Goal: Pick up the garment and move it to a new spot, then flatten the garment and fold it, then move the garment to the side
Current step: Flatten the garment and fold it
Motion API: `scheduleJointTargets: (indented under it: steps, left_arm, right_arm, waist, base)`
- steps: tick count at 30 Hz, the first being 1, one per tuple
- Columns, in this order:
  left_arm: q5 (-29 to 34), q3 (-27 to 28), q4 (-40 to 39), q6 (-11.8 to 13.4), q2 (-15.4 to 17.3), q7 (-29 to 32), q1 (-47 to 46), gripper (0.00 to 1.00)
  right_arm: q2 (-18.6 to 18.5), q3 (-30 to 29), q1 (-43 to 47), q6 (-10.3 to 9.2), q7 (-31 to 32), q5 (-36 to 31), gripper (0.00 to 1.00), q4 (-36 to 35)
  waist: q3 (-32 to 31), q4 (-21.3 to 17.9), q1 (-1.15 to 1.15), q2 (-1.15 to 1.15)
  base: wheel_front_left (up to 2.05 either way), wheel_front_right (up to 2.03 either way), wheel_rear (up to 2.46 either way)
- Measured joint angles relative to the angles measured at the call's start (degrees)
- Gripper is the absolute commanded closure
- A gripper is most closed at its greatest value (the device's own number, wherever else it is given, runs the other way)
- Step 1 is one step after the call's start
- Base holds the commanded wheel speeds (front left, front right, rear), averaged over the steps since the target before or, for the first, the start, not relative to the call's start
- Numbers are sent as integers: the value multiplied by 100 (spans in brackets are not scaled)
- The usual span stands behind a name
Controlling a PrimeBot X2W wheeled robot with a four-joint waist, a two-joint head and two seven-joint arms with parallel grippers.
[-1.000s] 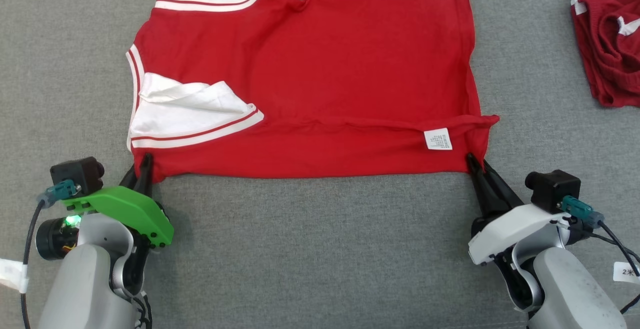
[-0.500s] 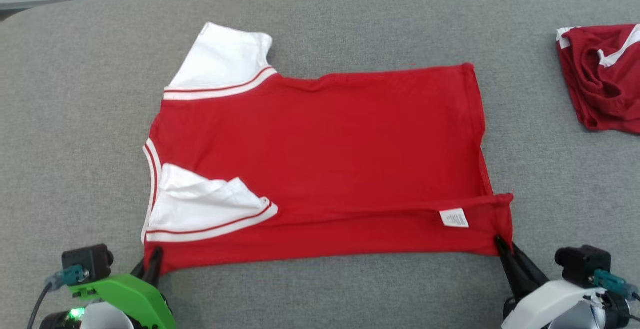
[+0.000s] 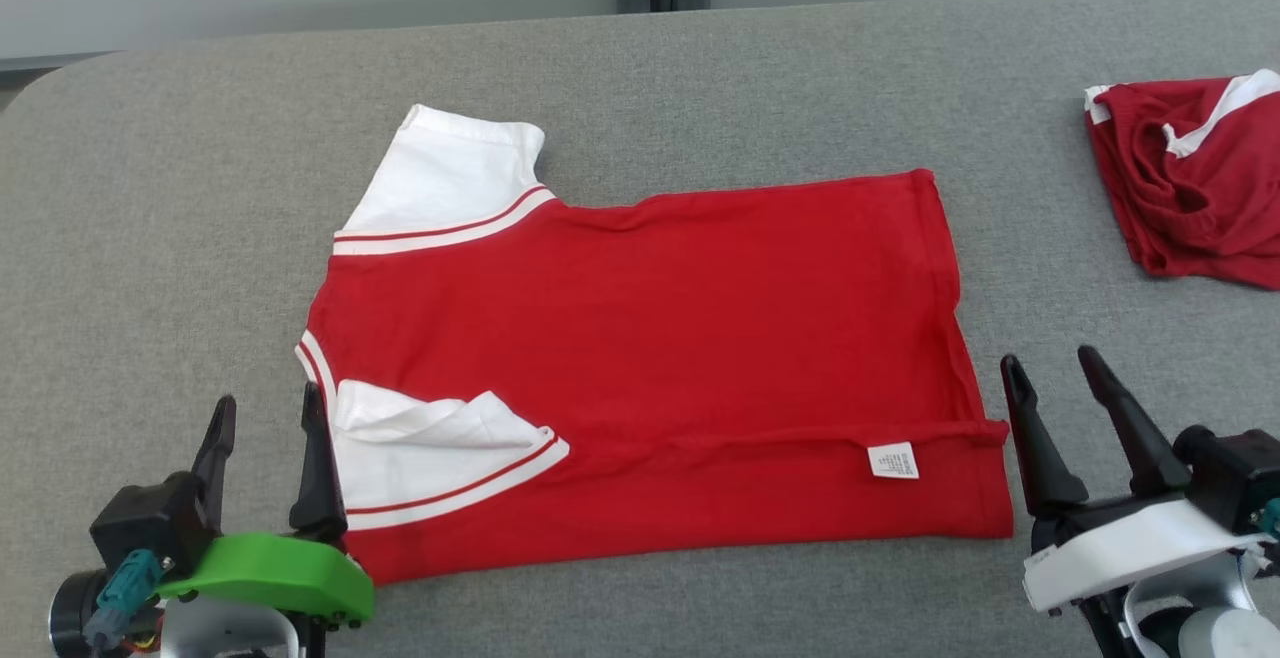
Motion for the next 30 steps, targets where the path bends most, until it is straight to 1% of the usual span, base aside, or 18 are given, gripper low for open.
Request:
scheduleJointTargets:
  steps: [2,6,11,15,18,22,24,27,30]
  left_arm:
    - [232,-91,-157,85,-54,-271,-129,0]
    - [453,-147,-205,101,15,-552,-419,0]
    - [591,-202,-205,133,49,-590,-495,0]
    - [595,-238,-174,135,71,-536,-555,0]
    - [582,-238,-118,107,113,-466,-775,0]
    - [448,-318,140,-127,215,-104,-1553,0]
    - [433,-367,387,-238,302,224,-2068,0]
    - [324,-463,846,-523,447,698,-2865,0]
    - [230,-511,1489,-781,565,1081,-3663,0]
  right_arm:
    - [56,-73,-125,0,9,-135,0,-318]
    - [154,-218,-218,0,109,-347,0,-767]
    - [224,-324,-246,0,296,-432,0,-1020]
    - [286,-392,-239,0,363,-443,0,-1101]
    - [322,-391,-240,0,376,-446,0,-1118]
    - [355,-309,-338,0,378,-439,0,-1139]
    - [358,-236,-437,0,370,-438,0,-1140]
    - [349,-153,-585,0,343,-420,0,-1121]
    - [336,-91,-731,0,256,-381,0,-1070]
  waist:
    - [-23,-21,0,0]
    - [-59,-3,0,0]
    - [-89,-18,0,0]
    - [-23,0,0,0]
    - [74,6,0,0]
    - [286,-8,0,0]
    - [418,-29,0,0]
    - [649,-88,0,0]
    - [918,-182,0,0]
  base:
    - [0,0,0]
    - [0,0,0]
    - [0,0,0]
    - [0,0,0]
    - [0,0,0]
    - [0,0,0]
    - [0,0,0]
    - [0,0,0]
    - [0,0,0]
